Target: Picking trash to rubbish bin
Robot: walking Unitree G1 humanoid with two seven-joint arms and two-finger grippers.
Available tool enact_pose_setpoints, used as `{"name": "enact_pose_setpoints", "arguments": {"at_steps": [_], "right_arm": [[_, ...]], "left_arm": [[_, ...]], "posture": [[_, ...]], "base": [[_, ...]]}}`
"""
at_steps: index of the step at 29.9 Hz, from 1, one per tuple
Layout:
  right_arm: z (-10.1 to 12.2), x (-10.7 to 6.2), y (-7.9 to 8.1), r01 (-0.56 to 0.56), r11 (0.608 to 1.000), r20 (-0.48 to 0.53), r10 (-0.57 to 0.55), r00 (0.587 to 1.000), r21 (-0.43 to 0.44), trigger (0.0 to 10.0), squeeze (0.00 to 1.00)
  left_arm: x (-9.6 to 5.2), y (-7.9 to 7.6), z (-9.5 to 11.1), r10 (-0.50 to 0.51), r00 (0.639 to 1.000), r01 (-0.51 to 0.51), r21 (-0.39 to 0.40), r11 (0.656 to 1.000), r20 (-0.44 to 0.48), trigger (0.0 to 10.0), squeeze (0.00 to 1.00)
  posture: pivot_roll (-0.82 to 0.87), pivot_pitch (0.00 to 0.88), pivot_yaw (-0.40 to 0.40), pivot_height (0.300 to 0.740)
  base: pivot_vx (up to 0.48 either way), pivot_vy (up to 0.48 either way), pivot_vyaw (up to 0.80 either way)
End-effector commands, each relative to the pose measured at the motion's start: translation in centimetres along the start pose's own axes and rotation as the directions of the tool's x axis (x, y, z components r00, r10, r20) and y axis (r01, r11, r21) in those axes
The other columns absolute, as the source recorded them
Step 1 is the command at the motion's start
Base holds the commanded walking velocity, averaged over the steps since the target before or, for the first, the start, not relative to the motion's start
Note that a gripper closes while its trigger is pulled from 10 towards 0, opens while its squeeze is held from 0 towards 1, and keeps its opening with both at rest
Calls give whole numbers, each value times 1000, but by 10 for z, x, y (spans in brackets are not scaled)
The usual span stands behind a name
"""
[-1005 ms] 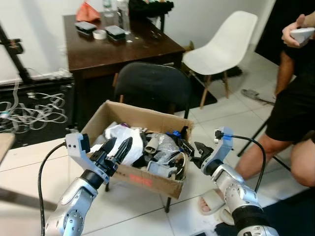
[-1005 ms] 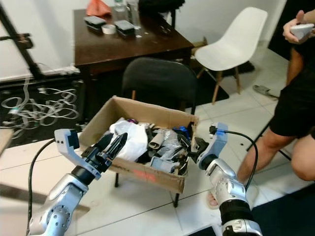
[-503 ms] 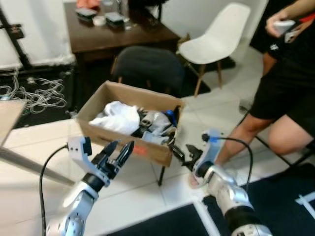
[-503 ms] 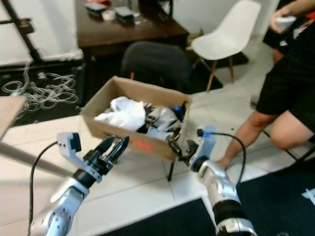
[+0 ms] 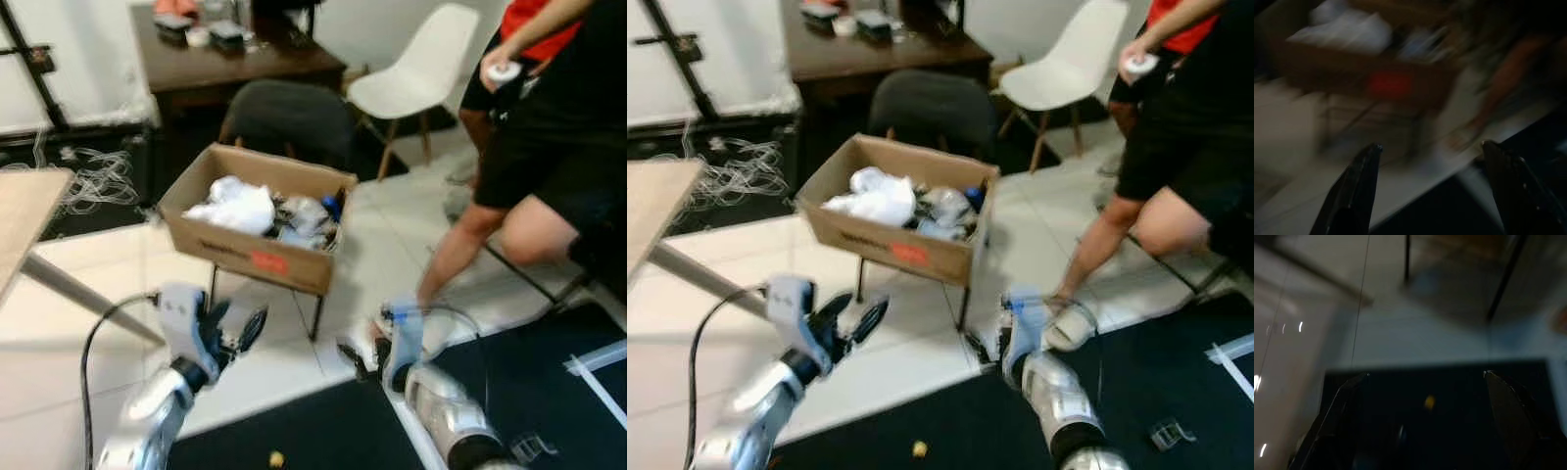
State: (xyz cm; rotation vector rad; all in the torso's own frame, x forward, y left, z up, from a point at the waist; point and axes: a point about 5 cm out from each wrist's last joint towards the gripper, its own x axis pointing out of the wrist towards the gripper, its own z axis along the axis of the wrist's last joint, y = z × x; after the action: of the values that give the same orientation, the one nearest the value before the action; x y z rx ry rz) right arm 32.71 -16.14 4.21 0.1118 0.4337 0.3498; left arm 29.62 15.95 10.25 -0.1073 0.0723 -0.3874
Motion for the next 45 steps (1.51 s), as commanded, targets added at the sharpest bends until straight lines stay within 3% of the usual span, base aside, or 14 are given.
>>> {"name": "enact_pose_setpoints", "arguments": {"at_steps": [1, 9, 12, 13, 15, 19, 20, 21, 26, 29, 30, 33, 40, 45], "right_arm": [[-12, -4, -6, 45, 999, -50, -46, 998, -29, 10000, 0], [-64, -27, -27, 176, 984, -232, -179, 956, -34, 10000, 0], [-115, -57, -35, 265, 964, -397, -250, 883, -17, 10000, 0], [-115, -57, -35, 265, 964, -397, -250, 883, -17, 10000, 0], [-135, -69, -34, 294, 956, -457, -268, 848, -16, 10000, 0], [-150, -79, -32, 321, 947, -502, -280, 818, -4, 10000, 0], [-156, -84, -32, 337, 941, -523, -286, 803, 2, 10000, 0], [-170, -96, -31, 366, 930, -568, -297, 767, 8, 10000, 0], [-179, -104, -31, 375, 927, -596, -302, 744, -1, 10000, 0], [-193, -119, -32, 425, 904, -631, -353, 691, -41, 10000, 0], [-193, -119, -32, 425, 904, -631, -353, 691, -41, 10000, 0], [-207, -132, -28, 424, 903, -676, -358, 644, -74, 10000, 0], [-215, -138, -23, 416, 905, -698, -353, 623, -86, 10000, 0], [-219, -141, -20, 398, 911, -715, -347, 607, -105, 10000, 0]], "left_arm": [[-4, 6, -12, 52, 997, -49, 61, 997, -54, 10000, 0], [-17, 28, -46, 187, 962, -159, 147, 976, -201, 10000, 0], [-51, 48, -98, 299, 859, -219, 228, 949, -415, 10000, 0], [-51, 48, -98, 299, 859, -219, 228, 949, -415, 10000, 0], [-74, 52, -125, 331, 787, -228, 254, 940, -520, 10000, 0], [-96, 51, -147, 349, 715, -225, 273, 935, -606, 10000, 0], [-106, 49, -157, 353, 679, -222, 279, 934, -644, 10000, 0], [-127, 45, -173, 360, 605, -222, 284, 933, -710, 10000, 0], [-139, 41, -182, 365, 561, -231, 282, 931, -743, 10000, 0], [-169, 30, -203, 348, 450, -237, 266, 935, -822, 10000, 0], [-169, 30, -203, 348, 450, -237, 266, 935, -822, 10000, 0], [-194, 18, -217, 311, 353, -222, 244, 944, -882, 10000, 0], [-218, 8, -226, 261, 270, -143, 230, 963, -927, 10000, 0], [-220, 5, -227, 245, 261, -102, 225, 969, -934, 10000, 0]], "posture": [[-106, 193, 26, 740], [-104, 189, 27, 740], [-99, 186, 28, 740], [-99, 186, 28, 740], [-99, 185, 30, 740], [-98, 182, 31, 740], [-98, 182, 28, 740], [-100, 175, 15, 740], [-107, 177, 13, 740], [-115, 173, 19, 740], [-115, 173, 19, 740], [-117, 170, 13, 740], [-123, 182, 27, 740], [-116, 187, 30, 740]], "base": [[0, 0, 719], [0, 0, 714], [0, 0, 712], [0, 0, 712], [0, 0, 712], [0, 0, 712], [0, 0, 712], [0, 0, 712], [0, 0, 718], [0, 0, 488], [0, 0, 0], [0, 0, 0], [0, 0, 0], [0, 0, 0]]}}
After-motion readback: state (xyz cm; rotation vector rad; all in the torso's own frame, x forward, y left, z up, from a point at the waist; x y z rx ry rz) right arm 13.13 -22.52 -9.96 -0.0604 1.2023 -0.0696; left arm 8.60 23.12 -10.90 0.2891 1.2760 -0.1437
